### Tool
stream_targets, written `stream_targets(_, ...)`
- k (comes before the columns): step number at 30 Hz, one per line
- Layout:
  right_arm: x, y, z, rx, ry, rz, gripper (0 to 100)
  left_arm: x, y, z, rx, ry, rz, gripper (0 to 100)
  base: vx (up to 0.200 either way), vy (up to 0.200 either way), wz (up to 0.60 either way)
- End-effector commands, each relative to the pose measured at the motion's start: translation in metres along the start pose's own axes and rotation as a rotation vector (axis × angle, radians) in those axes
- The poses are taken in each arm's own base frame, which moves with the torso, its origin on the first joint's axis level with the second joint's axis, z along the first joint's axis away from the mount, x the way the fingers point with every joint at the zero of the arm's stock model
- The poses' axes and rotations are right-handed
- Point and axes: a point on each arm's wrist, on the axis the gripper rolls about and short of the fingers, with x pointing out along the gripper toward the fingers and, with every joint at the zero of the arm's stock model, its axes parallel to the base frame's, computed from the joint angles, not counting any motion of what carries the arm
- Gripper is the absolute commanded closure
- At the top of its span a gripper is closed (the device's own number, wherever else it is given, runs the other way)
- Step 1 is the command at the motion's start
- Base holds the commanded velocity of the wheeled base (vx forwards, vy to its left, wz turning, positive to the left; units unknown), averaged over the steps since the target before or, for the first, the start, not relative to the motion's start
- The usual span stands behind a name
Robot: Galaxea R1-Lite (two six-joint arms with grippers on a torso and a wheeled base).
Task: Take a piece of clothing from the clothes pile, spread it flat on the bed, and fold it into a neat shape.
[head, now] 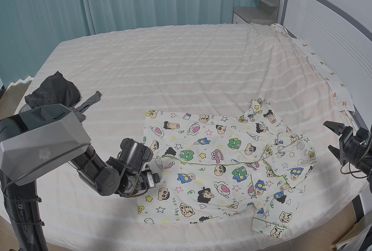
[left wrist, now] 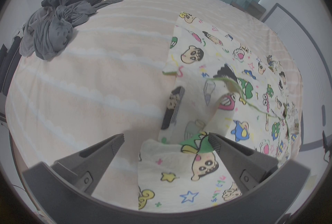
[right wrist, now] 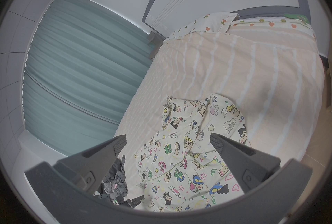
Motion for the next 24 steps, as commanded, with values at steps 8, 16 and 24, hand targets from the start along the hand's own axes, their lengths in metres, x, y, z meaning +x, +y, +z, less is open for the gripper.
stream_targets(8, 0.0, 0.0, 0.0, 0.0, 0.001, 0.0, 0, -0.027, -0.023, -0.049, 0.099, 0.069, -0.047, 0, 0.0, 0.0, 0.0)
stream_targets(16, 0.0, 0.0, 0.0, 0.0, 0.001, 0.0, 0, -0.034, -0.027, -0.063, 0.137, 0.086, -0.058, 0, 0.0, 0.0, 0.0)
stream_targets(24, 0.0, 0.0, -0.001, 0.001, 0.002, -0.001, 0, -0.047, -0.024, -0.043, -0.021, -0.019, -0.104, 0, 0.0, 0.0, 0.0)
